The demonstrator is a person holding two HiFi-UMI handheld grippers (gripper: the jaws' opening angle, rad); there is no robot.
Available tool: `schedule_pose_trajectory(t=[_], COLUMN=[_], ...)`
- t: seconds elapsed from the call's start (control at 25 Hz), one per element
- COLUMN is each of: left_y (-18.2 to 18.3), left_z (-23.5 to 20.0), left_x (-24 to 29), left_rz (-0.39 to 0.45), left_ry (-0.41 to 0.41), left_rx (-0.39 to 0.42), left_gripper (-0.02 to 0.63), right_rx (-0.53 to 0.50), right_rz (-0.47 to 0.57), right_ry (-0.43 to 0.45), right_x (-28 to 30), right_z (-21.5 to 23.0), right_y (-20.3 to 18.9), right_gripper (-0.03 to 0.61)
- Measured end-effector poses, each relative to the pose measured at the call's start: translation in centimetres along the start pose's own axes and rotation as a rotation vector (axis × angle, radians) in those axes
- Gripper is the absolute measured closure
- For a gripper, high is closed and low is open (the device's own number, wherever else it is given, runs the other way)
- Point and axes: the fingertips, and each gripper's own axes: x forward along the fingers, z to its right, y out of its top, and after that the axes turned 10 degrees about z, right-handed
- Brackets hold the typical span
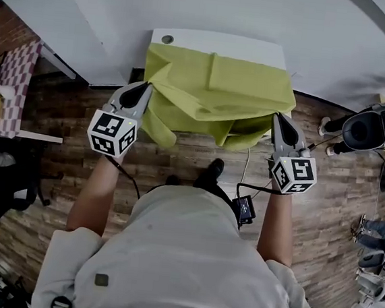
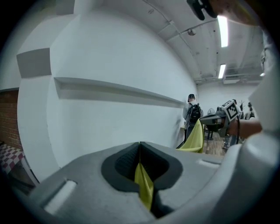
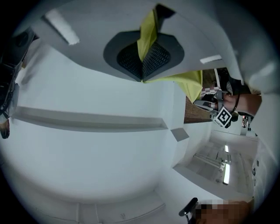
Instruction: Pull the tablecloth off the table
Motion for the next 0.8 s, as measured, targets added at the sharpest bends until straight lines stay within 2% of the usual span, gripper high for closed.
schedule_pose_trajectory(t=[0.36,0.6,0.8], left_y=[3.2,5.6,7.1], left_z=[3.3,6.8,11.8], left_x=[-3.3,-5.2,-6.2], left_rz=[0.070,0.110,0.136], left_ry=[-0.058,-0.039,-0.014], left_rx=[-0.007,0.018,0.042], left_gripper=[0.609,0.609,0.609], right_rx=[-0.049,-0.067,-0.074], right_rz=[0.024,0.104,0.156], right_ry=[0.001,0.044,0.099], right_x=[-4.0,-7.2,-11.1], right_z=[-3.3,-3.4,-2.5], right_y=[3.8,6.9,8.5], right_gripper=[0.566,0.566,0.566])
